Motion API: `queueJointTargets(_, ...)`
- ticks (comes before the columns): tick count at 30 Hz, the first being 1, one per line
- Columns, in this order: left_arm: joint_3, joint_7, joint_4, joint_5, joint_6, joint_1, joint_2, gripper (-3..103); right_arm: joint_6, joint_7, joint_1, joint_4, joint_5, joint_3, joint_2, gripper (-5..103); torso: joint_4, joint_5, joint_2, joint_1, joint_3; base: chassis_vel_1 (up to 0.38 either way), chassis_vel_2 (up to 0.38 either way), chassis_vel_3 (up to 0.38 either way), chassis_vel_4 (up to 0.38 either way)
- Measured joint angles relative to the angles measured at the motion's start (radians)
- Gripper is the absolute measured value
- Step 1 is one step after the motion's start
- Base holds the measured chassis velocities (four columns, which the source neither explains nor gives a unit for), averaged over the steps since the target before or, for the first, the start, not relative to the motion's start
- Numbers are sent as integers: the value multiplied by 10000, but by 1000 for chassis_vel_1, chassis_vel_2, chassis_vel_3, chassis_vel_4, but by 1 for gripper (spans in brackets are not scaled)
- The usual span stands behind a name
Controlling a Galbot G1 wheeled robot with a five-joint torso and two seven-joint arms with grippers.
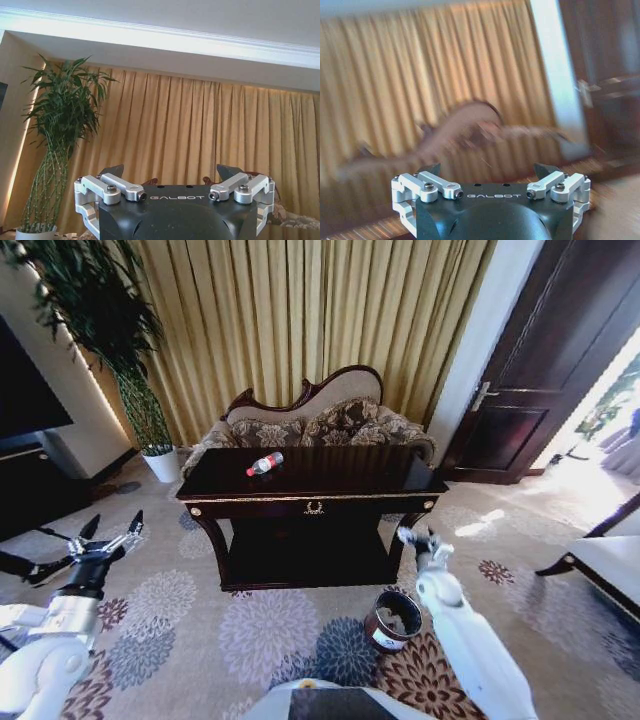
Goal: Move to the front of the table and place the trash on the table into the trash bin.
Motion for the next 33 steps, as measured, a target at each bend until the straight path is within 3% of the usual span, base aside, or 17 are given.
queueJointTargets(5,-14,-87,-137,-27,108,-37,-9,100,-216,81,-95,1275,201,-478,-74,100,0,3,0,0,0,0,0,0,0)
queueJointTargets(10,-26,-117,-134,-29,114,-68,46,100,-542,-628,-353,1751,18,-779,-279,100,-1,5,0,0,0,0,0,0,0)
queueJointTargets(13,21,-122,-125,-21,135,-140,94,100,-1474,-1104,-310,2223,220,-811,-649,100,-2,4,0,0,0,0,0,0,0)
queueJointTargets(16,64,-122,-135,15,147,-190,120,100,-1716,-1127,-89,2350,453,-860,-793,100,1,3,0,-1,0,0,0,0,0)
queueJointTargets(33,61,-133,-222,62,200,-165,192,100,-1749,-1080,-31,2277,405,-1036,-585,100,0,3,3,-4,-2,-52,54,53,-49)
